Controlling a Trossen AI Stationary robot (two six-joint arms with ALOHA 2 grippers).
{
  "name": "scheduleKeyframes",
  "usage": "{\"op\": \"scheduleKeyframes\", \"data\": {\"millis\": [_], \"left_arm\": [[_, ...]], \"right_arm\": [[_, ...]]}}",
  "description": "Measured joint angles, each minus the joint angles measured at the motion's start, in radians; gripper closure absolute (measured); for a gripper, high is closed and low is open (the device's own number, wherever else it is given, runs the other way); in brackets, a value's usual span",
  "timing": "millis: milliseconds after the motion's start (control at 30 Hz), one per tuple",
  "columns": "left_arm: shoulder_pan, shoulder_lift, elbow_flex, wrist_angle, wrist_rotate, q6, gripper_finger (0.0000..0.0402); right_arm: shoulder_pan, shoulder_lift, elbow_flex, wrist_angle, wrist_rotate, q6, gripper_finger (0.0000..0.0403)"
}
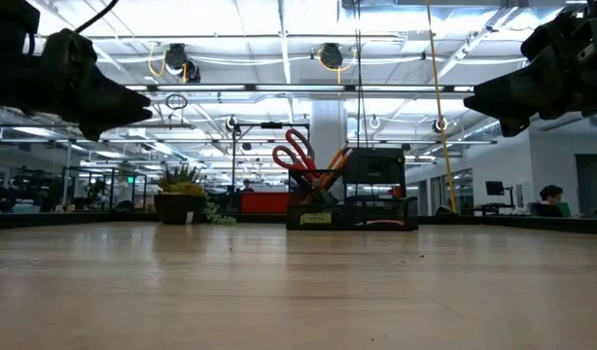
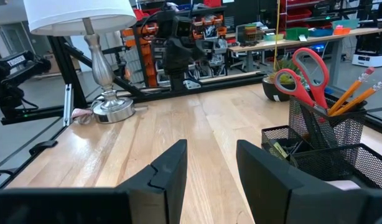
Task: Pick and place office supplies into organizer
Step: Return to Home Position
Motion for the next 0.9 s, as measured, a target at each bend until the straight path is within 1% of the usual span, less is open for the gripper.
{"op": "scheduleKeyframes", "data": {"millis": [67, 200, 233, 900], "left_arm": [[-0.028, 0.001, 0.000, -0.014, 0.003, 0.006, 0.0231], [-0.055, 0.018, 0.000, -0.015, 0.095, 0.006, 0.0231], [-0.059, 0.019, 0.000, -0.015, 0.103, 0.005, 0.0231], [-0.065, 0.018, 0.000, -0.015, 0.107, 0.006, 0.0231]], "right_arm": [[0.000, 0.000, 0.000, 0.000, 0.000, 0.000, 0.0271], [0.000, 0.000, 0.000, 0.000, 0.000, 0.000, 0.0271], [0.000, 0.000, 0.000, 0.000, 0.000, 0.000, 0.0271], [0.000, 0.000, 0.000, 0.000, 0.000, 0.000, 0.0271]]}}
